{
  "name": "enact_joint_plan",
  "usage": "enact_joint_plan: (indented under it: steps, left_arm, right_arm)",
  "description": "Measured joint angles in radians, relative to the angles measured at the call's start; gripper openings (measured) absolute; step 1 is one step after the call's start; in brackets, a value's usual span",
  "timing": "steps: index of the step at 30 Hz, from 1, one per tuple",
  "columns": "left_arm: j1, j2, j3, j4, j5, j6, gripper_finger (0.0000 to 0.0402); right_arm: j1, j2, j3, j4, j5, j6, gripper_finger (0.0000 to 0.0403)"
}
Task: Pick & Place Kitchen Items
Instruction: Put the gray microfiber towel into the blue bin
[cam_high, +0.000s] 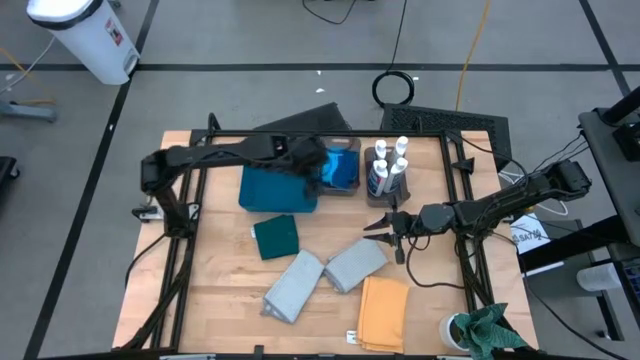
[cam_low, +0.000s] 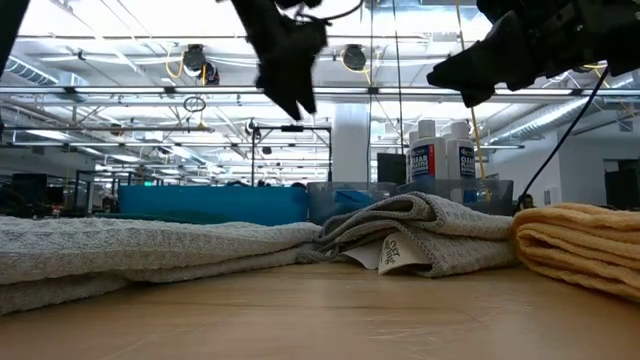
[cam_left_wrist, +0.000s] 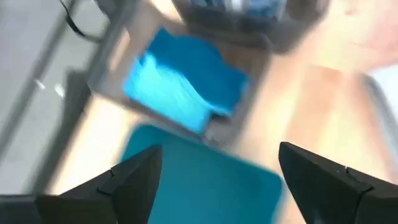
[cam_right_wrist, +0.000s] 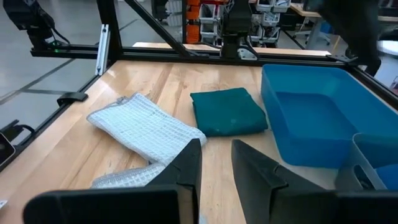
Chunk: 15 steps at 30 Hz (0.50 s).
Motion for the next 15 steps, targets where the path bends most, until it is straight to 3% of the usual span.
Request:
enact_joint_plan:
  steps: [4,7,15]
  left_arm:
    - [-0.046,-0.065,-0.016,-0.17,0.108,-0.146,0.0314]
    - [-0.106,-0.084,-0.069,-0.227,0.131,-0.215,0.0313]
    - [-0.303,-0.091,-0.292,-0.152,0.1,-0.437,0.0307]
  right_arm:
    - [0.0,0.0,0.0,0.001,-0.001,0.001,0.0062]
    - [0.0,0.0,0.0,0.001,-0.001,0.009,0.0061]
    - [0.0,0.0,0.0,0.015,-0.002,0.027,0.0059]
